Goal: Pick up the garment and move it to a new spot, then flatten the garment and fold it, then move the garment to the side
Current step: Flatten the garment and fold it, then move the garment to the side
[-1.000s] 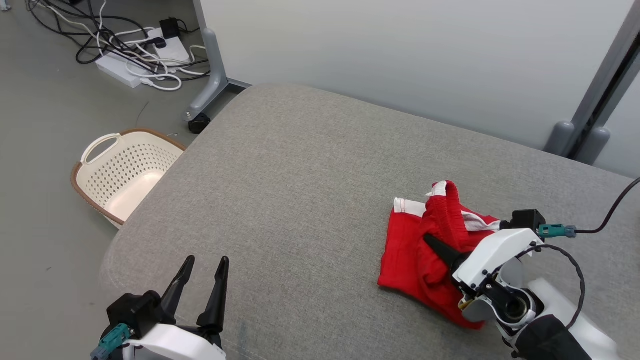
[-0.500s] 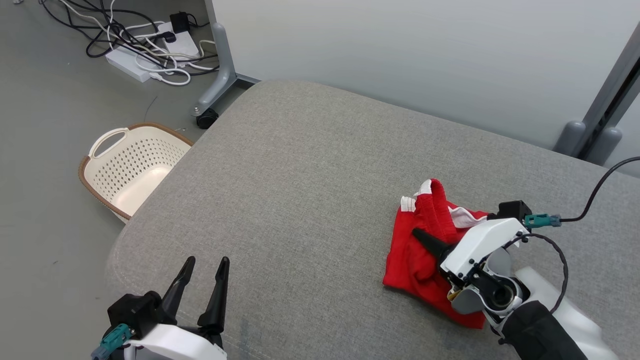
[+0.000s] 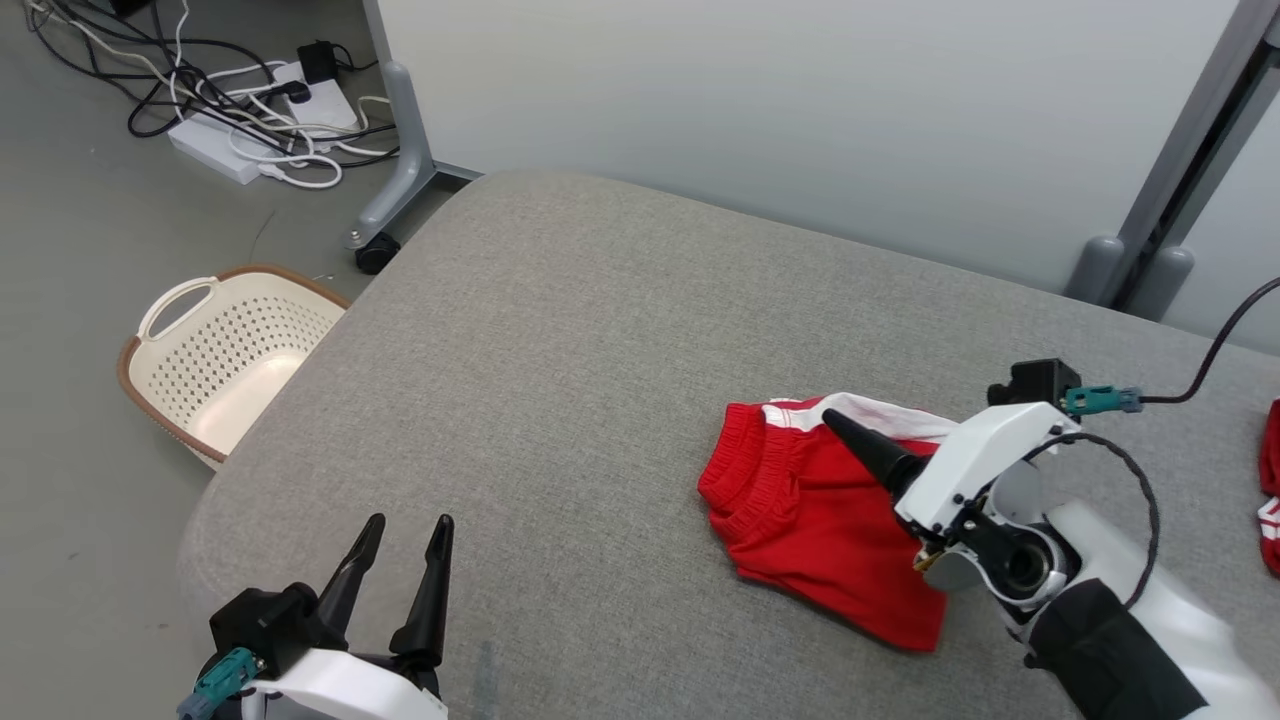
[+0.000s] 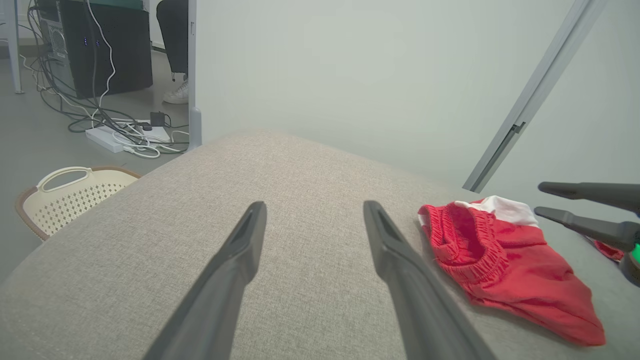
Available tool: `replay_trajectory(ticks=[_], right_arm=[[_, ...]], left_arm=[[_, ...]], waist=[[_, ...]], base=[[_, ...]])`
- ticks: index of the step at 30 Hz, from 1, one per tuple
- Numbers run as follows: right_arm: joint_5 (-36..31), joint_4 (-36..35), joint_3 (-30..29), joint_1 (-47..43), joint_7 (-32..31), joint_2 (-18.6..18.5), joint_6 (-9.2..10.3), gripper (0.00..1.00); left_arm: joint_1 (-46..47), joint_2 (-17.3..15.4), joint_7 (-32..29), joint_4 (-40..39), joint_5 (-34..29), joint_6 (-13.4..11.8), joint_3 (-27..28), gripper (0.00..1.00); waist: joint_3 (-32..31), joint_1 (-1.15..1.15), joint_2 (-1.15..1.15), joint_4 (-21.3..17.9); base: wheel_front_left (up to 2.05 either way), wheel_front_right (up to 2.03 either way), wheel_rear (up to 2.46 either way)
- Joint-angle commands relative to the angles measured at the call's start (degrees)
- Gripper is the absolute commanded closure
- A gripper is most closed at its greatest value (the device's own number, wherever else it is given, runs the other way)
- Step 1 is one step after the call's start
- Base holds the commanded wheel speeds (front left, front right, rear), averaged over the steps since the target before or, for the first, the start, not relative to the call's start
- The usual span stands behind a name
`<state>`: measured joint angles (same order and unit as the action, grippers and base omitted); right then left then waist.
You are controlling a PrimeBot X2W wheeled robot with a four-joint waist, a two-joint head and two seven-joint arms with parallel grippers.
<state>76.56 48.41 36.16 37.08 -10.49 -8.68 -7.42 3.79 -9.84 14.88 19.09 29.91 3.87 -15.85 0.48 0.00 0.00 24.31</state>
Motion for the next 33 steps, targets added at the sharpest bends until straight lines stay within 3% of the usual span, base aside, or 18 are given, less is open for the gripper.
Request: replay_trajectory(ticks=[1, 8, 14, 33], right_arm=[[-0.64, -0.64, 0.19, 0.00, 0.41, -1.50, -0.14, 0.00], [-1.39, -1.11, 0.52, 1.46, -5.14, -7.16, -0.14, 0.00], [-2.14, 2.03, 1.84, 3.93, -14.06, -9.23, -0.14, 0.00], [0.80, 10.55, 0.45, 2.38, -24.56, -7.06, -0.14, 0.00]], left_arm=[[-0.44, -0.24, 0.00, -0.17, 0.41, -0.41, 0.01, 0.00], [-1.02, -0.94, -0.51, -0.82, 0.34, -0.84, -0.09, 0.00], [-0.68, -0.95, -0.67, -1.07, 0.59, -1.01, -0.42, 0.00], [1.03, 0.51, -0.14, 1.28, 1.22, 0.06, -1.07, 0.00]], waist=[[-0.20, 0.00, 0.00, -0.64], [-0.73, 0.00, 0.00, -3.08], [-0.69, 0.00, 0.00, -4.23], [1.37, 0.00, 0.00, -1.19]], base=[[0.00, 0.00, 0.00], [0.00, 0.00, 0.00], [0.00, 0.00, 0.00], [0.00, 0.00, 0.00]])
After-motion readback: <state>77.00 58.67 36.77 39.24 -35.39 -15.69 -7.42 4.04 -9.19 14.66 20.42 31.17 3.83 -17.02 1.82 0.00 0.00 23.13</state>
